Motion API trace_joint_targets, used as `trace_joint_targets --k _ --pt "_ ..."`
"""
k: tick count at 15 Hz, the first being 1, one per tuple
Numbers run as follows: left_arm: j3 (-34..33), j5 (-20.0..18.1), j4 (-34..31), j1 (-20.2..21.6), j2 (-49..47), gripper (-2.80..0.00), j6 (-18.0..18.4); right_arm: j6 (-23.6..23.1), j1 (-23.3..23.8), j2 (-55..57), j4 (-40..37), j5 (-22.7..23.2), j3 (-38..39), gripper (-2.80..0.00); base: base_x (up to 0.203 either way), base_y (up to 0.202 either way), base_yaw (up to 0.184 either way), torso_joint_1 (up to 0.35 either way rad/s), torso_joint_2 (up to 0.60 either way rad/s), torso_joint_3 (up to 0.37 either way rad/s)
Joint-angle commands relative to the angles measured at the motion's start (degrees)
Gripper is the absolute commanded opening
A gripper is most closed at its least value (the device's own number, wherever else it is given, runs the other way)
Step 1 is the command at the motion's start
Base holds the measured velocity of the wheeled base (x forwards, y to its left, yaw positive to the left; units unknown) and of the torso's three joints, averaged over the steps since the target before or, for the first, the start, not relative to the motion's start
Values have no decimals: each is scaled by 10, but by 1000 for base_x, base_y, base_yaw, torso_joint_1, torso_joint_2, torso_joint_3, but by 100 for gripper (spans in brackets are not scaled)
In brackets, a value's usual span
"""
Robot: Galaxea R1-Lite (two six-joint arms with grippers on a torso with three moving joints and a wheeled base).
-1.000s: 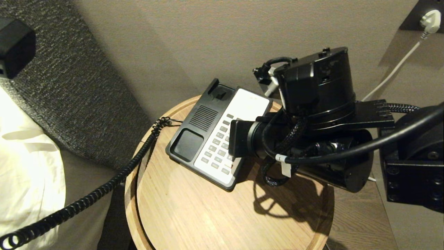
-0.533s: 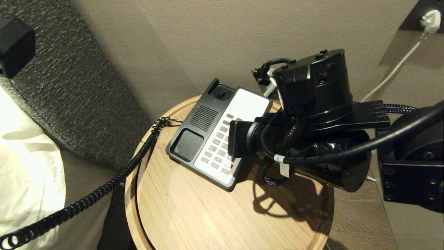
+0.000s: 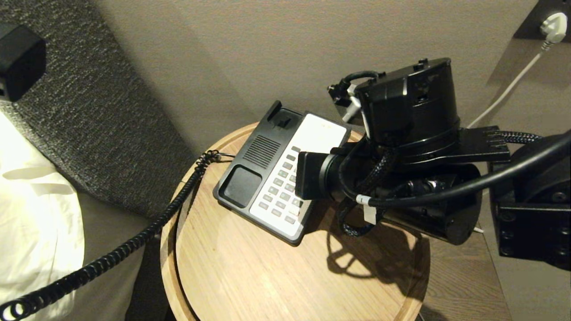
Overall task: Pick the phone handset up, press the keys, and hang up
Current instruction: Dial the number
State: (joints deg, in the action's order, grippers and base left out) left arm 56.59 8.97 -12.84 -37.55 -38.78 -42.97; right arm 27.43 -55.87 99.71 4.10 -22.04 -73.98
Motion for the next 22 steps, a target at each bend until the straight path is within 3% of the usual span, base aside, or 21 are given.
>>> trace_joint_targets --k 1,22 --pt "-2 1 -1 0 0 -280 -3 2 0 -12 -1 -1 1 -280 0 0 0 0 0 0" --pt "-9 -3 0 0 2 -280 -3 7 -13 -38 -4 6 57 -280 0 0 0 0 0 0"
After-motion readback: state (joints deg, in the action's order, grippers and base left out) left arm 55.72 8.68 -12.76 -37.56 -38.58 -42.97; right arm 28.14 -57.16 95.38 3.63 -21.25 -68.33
